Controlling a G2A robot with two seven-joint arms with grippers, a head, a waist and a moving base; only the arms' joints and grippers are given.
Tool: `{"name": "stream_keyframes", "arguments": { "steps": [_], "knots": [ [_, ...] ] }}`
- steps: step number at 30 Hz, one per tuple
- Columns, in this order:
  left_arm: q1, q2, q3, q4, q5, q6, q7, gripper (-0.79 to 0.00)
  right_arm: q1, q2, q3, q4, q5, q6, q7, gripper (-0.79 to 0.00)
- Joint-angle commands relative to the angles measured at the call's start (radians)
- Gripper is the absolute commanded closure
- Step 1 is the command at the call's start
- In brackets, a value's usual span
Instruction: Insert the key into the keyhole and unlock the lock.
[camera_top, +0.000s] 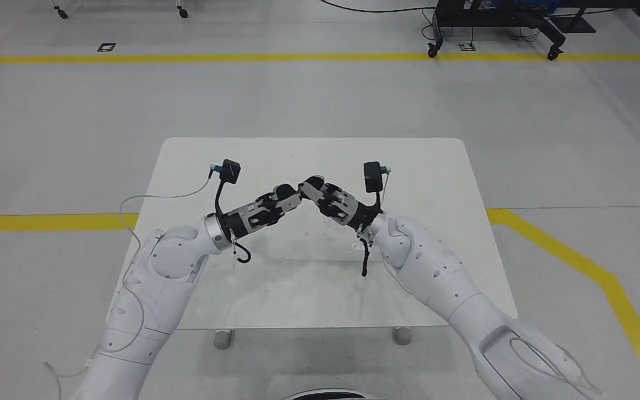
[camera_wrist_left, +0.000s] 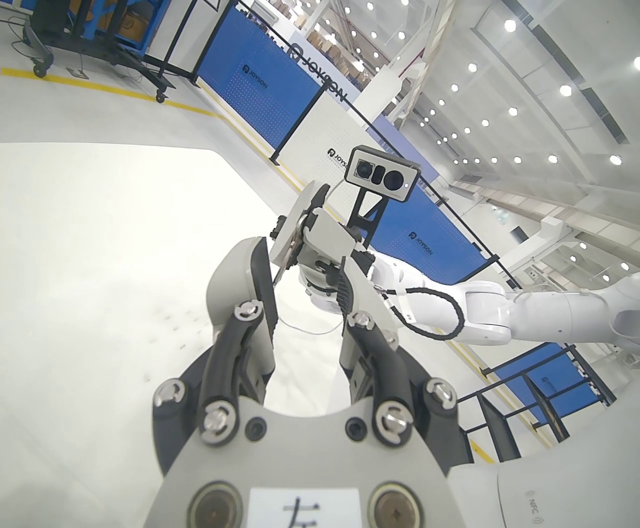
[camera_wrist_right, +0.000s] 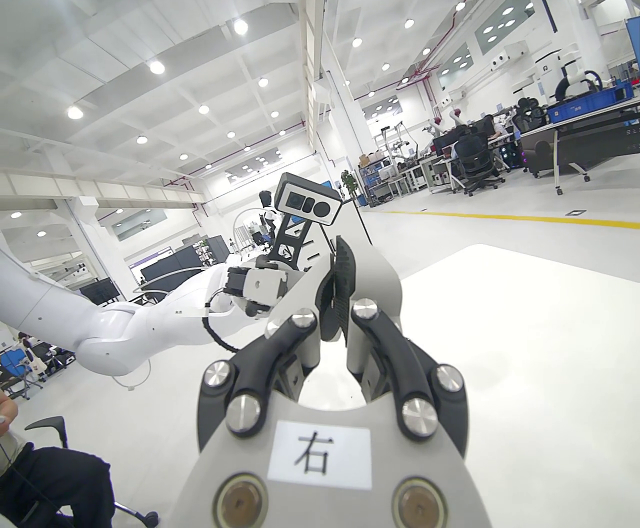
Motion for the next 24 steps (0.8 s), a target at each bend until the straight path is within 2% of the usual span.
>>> {"name": "stream_keyframes", "arguments": {
  "steps": [1, 2, 3, 6, 15, 20, 21, 22, 24],
  "knots": [
    [0.001, 0.001, 0.0, 0.002, 0.008, 0.007, 0.004, -0.182, -0.002, 0.0, -0.002, 0.002, -0.001, 0.0, -0.001, 0.0],
    [0.001, 0.001, 0.001, 0.003, 0.009, 0.009, 0.007, -0.151, -0.003, 0.0, -0.003, 0.003, -0.001, 0.0, -0.002, 0.0],
    [0.002, 0.001, 0.001, 0.004, 0.009, 0.011, 0.01, -0.083, -0.003, 0.001, -0.003, 0.006, -0.001, 0.0, -0.003, 0.0],
    [0.001, 0.003, -0.001, 0.005, 0.015, 0.019, 0.018, 0.0, -0.006, 0.001, -0.004, 0.006, 0.004, 0.0, -0.008, 0.0],
    [-0.001, 0.008, -0.01, 0.006, 0.014, 0.026, 0.027, 0.0, -0.003, 0.005, -0.011, -0.001, 0.024, 0.0, -0.005, 0.0],
    [-0.001, 0.012, -0.023, 0.004, -0.004, 0.016, 0.026, 0.0, 0.003, 0.011, -0.031, -0.012, 0.054, 0.0, 0.042, 0.0],
    [0.001, 0.013, -0.026, 0.003, -0.009, 0.013, 0.024, 0.0, 0.005, 0.013, -0.032, -0.012, 0.059, 0.0, 0.052, -0.08],
    [0.002, 0.014, -0.029, 0.001, -0.014, 0.011, 0.022, 0.0, 0.006, 0.015, -0.034, -0.016, 0.068, 0.0, 0.057, -0.194],
    [0.005, 0.016, -0.033, -0.002, -0.028, 0.006, 0.012, 0.0, 0.005, 0.02, -0.035, -0.023, 0.083, 0.0, 0.067, -0.16]
  ]
}}
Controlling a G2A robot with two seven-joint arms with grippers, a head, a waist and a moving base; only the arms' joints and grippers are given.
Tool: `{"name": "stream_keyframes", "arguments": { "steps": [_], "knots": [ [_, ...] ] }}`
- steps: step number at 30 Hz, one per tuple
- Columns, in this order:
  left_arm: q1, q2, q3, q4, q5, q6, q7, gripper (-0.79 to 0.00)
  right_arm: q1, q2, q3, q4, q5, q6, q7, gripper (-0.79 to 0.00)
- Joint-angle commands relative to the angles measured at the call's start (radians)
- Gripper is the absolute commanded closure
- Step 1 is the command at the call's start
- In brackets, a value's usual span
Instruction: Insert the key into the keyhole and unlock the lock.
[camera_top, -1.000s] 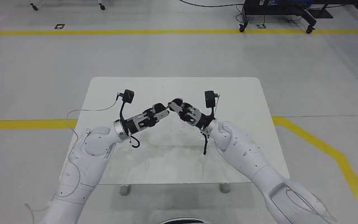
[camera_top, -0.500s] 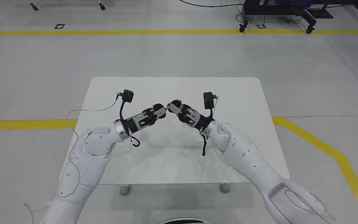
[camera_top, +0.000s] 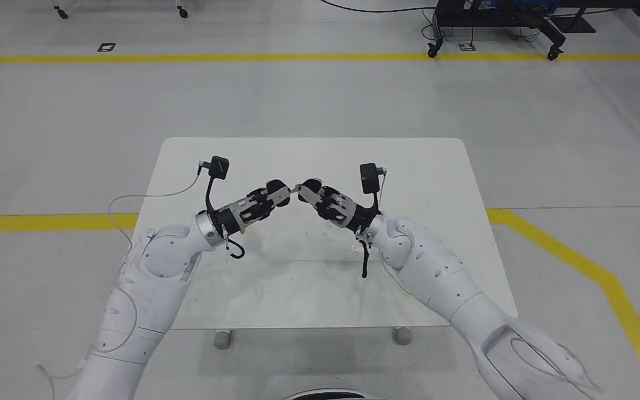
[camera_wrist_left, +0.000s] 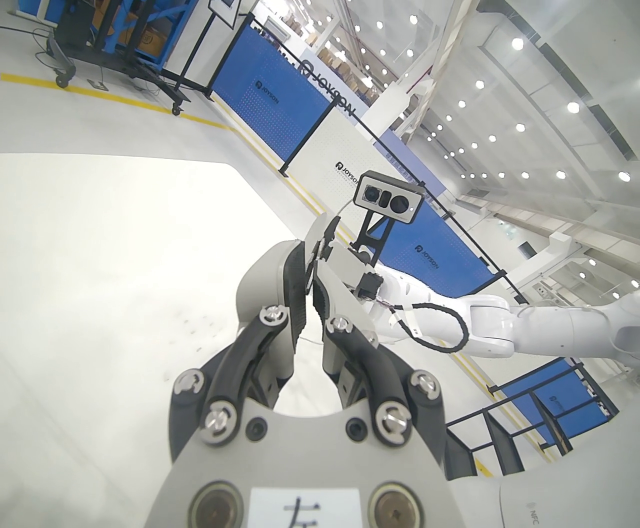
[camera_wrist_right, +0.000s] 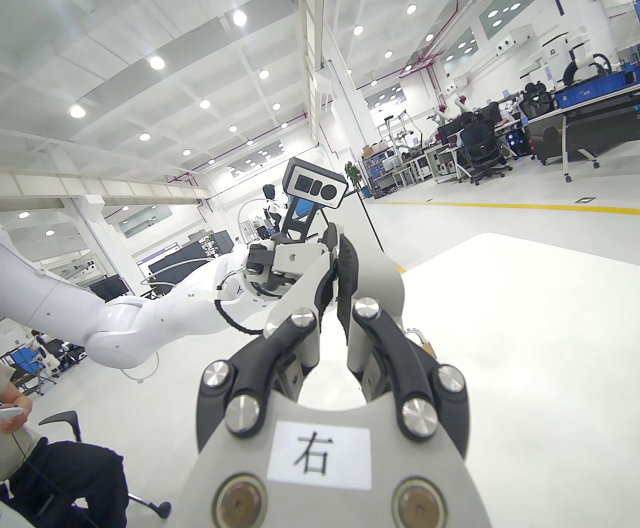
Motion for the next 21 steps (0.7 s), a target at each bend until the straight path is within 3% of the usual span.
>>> {"name": "stream_keyframes", "arguments": {
  "steps": [1, 3, 4, 10, 21],
  "knots": [
    [0.003, 0.002, -0.002, -0.003, -0.014, -0.004, -0.012, 0.0, 0.0, 0.006, -0.001, -0.006, 0.012, 0.0, 0.01, -0.169],
    [0.004, 0.004, -0.005, -0.006, -0.021, -0.005, -0.021, 0.0, -0.001, 0.011, -0.005, -0.013, 0.026, 0.0, 0.022, -0.323],
    [0.004, 0.005, -0.006, -0.008, -0.024, -0.008, -0.023, 0.0, -0.001, 0.013, -0.007, -0.016, 0.033, 0.0, 0.029, -0.348],
    [0.009, 0.013, -0.024, -0.009, -0.009, -0.041, -0.045, 0.0, -0.004, 0.037, -0.027, -0.047, 0.106, 0.0, 0.104, -0.388],
    [0.028, 0.028, -0.02, -0.043, 0.115, -0.095, -0.077, 0.0, 0.019, 0.116, -0.07, -0.109, 0.462, 0.0, 0.499, -0.243]
  ]
}}
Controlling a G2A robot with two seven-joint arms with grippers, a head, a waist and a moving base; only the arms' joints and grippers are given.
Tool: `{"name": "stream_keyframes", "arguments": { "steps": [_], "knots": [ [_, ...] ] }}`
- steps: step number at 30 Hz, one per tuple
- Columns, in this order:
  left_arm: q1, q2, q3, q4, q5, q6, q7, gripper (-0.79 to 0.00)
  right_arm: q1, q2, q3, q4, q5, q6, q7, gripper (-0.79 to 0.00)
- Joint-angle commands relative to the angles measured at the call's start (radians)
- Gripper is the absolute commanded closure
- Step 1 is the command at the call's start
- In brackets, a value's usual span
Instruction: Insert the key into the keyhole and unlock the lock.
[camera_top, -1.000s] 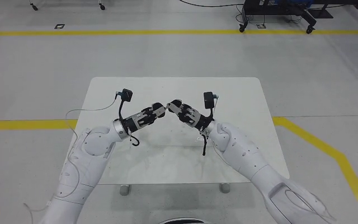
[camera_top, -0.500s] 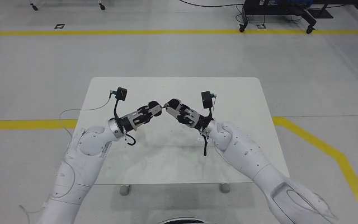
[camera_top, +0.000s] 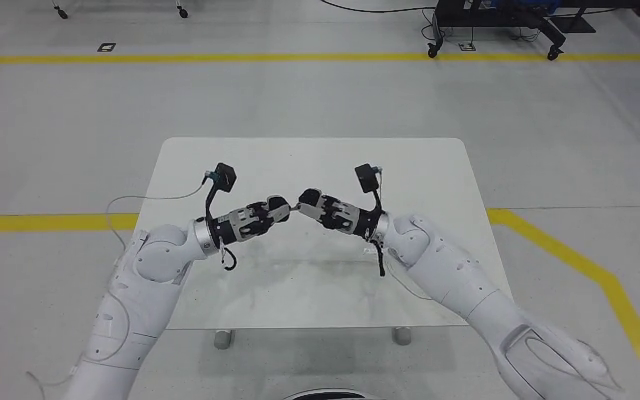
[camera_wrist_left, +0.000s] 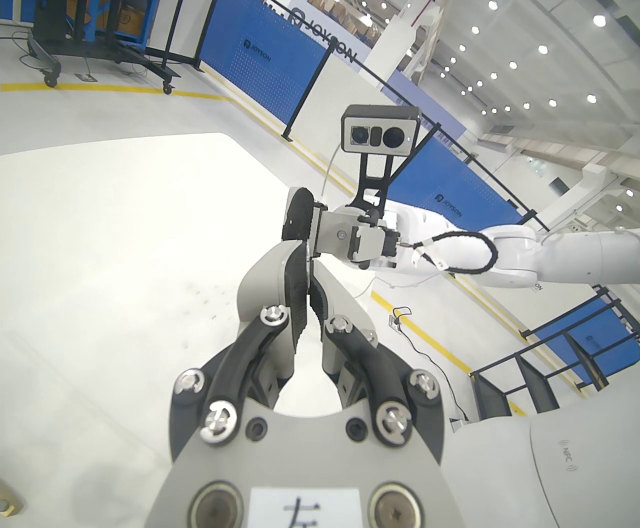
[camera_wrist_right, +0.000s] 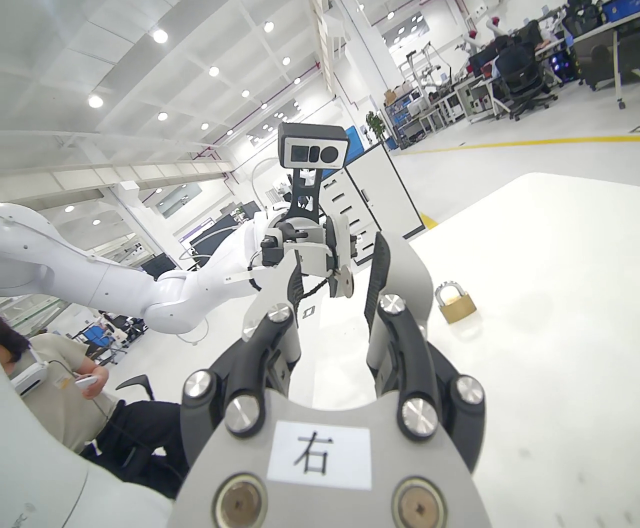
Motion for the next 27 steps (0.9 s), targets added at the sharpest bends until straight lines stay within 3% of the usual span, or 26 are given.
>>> {"name": "stream_keyframes", "arguments": {
  "steps": [1, 5, 10, 16, 19, 27],
  "knots": [
    [0.0, 0.001, 0.003, -0.004, 0.004, 0.006, 0.005, 0.0, 0.0, 0.011, 0.001, -0.011, 0.058, 0.0, 0.071, -0.228],
    [-0.001, 0.002, 0.012, -0.009, 0.017, 0.013, 0.018, 0.0, -0.003, 0.025, 0.007, -0.026, 0.132, 0.0, 0.153, -0.206],
    [-0.004, 0.003, 0.023, -0.006, 0.007, 0.021, 0.025, 0.0, -0.005, 0.029, 0.009, -0.028, 0.186, 0.0, 0.219, -0.249],
    [-0.009, 0.006, 0.033, -0.007, 0.008, 0.02, 0.029, 0.0, 0.0, 0.024, 0.007, -0.018, 0.212, 0.0, 0.265, -0.132],
    [-0.01, 0.008, 0.035, -0.008, 0.009, 0.018, 0.03, 0.0, 0.002, 0.021, 0.01, -0.013, 0.217, 0.0, 0.277, 0.0],
    [-0.013, 0.013, 0.037, 0.002, 0.002, 0.015, 0.029, 0.0, 0.002, 0.012, 0.01, 0.002, 0.204, 0.0, 0.3, 0.0]
  ]
}}
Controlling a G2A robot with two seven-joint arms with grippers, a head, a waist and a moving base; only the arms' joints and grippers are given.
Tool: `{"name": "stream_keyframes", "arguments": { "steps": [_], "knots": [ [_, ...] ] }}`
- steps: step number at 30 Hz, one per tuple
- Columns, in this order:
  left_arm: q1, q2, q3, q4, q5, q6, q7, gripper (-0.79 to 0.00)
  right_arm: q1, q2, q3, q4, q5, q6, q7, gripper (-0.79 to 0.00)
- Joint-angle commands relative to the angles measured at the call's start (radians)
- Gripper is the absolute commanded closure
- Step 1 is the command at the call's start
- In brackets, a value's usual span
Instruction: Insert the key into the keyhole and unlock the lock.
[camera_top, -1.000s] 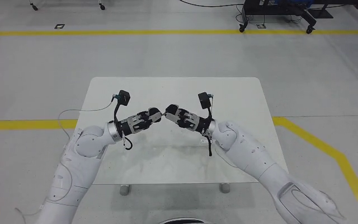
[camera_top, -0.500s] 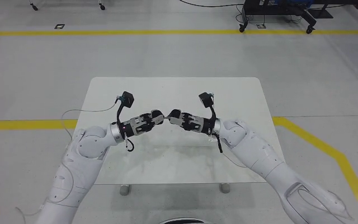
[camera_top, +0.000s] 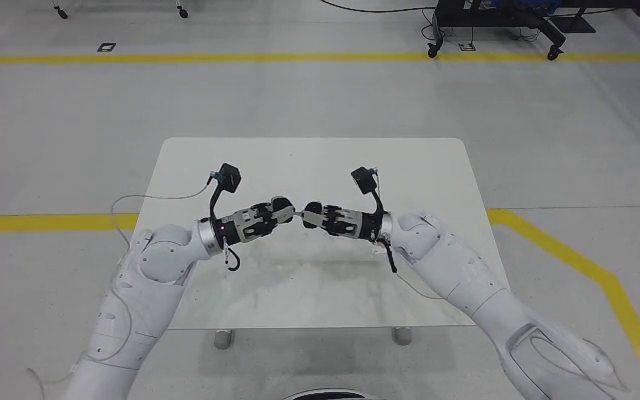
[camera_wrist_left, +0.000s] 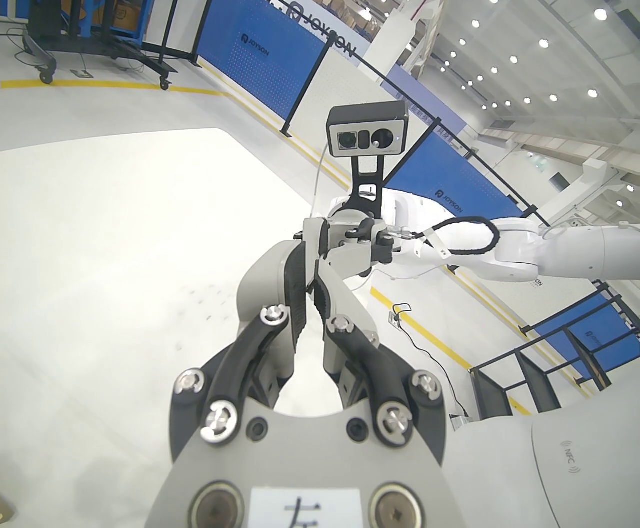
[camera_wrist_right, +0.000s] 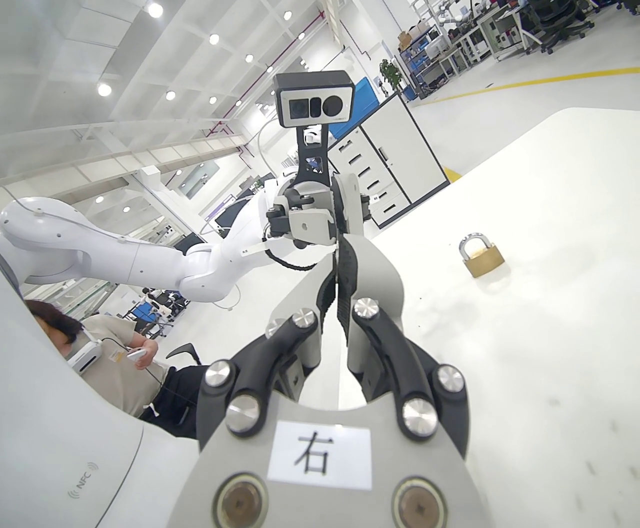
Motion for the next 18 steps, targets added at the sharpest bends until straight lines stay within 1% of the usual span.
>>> {"name": "stream_keyframes", "arguments": {
  "steps": [1, 2, 3, 8, 10, 12, 13, 15, 18],
  "knots": [
    [-0.002, 0.001, 0.0, 0.003, 0.002, 0.004, 0.001, -0.145, -0.001, -0.003, 0.0, 0.0, -0.001, 0.0, 0.002, 0.0],
    [-0.003, 0.002, 0.001, 0.003, 0.002, 0.005, 0.002, -0.483, -0.001, -0.004, 0.0, 0.001, -0.001, 0.0, 0.003, 0.0],
    [-0.003, 0.002, 0.001, 0.003, 0.004, 0.006, 0.003, -0.785, -0.001, -0.005, 0.001, 0.001, -0.001, 0.0, 0.003, 0.0],
    [-0.004, 0.007, -0.015, 0.01, -0.003, 0.008, 0.017, -0.785, -0.007, -0.007, 0.02, -0.001, -0.008, 0.0, -0.021, 0.0],
    [0.001, 0.013, -0.042, 0.014, 0.007, 0.005, 0.032, -0.785, -0.013, -0.005, 0.036, -0.002, -0.021, 0.0, -0.036, 0.0],
    [0.015, 0.021, -0.091, 0.007, 0.06, 0.017, 0.061, -0.785, -0.024, 0.0, 0.06, -0.003, -0.039, 0.0, -0.062, 0.0],
    [0.03, 0.026, -0.118, -0.008, 0.099, 0.027, 0.08, -0.785, -0.031, 0.003, 0.073, -0.003, -0.051, 0.0, -0.078, 0.0],
    [0.073, 0.037, -0.178, -0.068, 0.217, 0.052, 0.112, -0.785, -0.043, 0.008, 0.093, -0.004, -0.067, 0.0, -0.105, 0.0],
    [0.175, 0.051, -0.259, -0.205, 0.452, 0.138, 0.16, -0.785, -0.043, 0.008, 0.093, -0.004, -0.067, 0.0, -0.105, 0.0]
  ]
}}
